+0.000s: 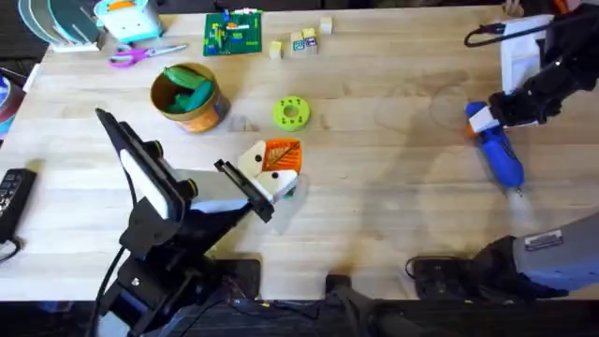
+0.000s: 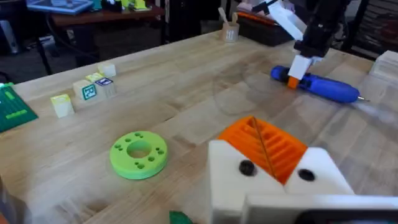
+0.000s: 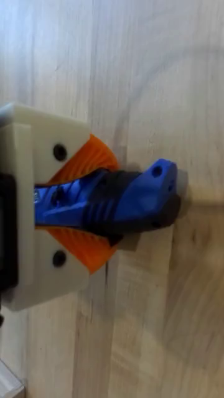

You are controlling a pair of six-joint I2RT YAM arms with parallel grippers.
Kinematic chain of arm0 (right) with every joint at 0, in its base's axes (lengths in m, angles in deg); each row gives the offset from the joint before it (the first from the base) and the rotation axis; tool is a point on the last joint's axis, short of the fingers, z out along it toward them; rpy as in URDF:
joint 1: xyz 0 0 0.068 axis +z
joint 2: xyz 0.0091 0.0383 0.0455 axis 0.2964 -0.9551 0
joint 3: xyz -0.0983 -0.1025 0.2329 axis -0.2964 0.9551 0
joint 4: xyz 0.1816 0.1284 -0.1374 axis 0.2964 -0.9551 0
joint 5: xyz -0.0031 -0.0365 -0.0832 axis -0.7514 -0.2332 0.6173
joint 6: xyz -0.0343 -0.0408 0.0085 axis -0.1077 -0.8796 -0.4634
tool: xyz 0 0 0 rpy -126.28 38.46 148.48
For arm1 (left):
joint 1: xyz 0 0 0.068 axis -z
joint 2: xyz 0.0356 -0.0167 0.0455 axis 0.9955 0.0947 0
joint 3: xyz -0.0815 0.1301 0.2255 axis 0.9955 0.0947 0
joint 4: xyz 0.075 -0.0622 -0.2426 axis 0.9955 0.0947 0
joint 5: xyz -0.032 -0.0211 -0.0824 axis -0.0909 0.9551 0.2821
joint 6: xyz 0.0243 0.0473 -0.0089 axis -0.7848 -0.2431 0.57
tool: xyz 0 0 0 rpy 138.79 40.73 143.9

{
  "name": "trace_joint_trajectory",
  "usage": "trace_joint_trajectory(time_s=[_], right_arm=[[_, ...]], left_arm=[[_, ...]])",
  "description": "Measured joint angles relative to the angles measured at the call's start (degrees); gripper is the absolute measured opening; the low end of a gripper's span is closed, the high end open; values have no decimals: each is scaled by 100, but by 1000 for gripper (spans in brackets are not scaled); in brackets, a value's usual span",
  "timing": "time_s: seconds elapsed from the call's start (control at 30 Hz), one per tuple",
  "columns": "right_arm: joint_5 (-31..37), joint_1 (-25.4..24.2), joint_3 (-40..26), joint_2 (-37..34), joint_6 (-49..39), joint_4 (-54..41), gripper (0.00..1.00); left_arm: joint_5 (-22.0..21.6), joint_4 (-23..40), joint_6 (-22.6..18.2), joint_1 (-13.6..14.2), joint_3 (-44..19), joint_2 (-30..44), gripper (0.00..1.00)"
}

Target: Pick up the gripper from the table and insert it into the empty holder that is missing its gripper. Then pick up a screw, insert it into the mounting hole, and use the screwdriver to tighten it. Finally, clean up the table by picking up the vegetable and placing it into the bucket.

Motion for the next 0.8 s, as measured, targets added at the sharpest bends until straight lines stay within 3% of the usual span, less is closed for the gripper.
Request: trace_joint_trajectory(time_s=[0.13,0.17,0.37,0.53,0.8], right_arm=[[125,0,0,-14,-7,22,39],[141,0,-1,-14,4,12,22],[135,-5,-168,-12,47,-189,23],[-265,-5,-591,169,70,-400,23],[-537,59,-885,1773,295,-400,23]], left_arm=[[0,0,0,0,0,0,5],[0,0,-1,0,1,0,5],[0,0,0,0,0,0,5],[0,0,0,0,0,0,5],[4,0,0,0,0,0,5]])
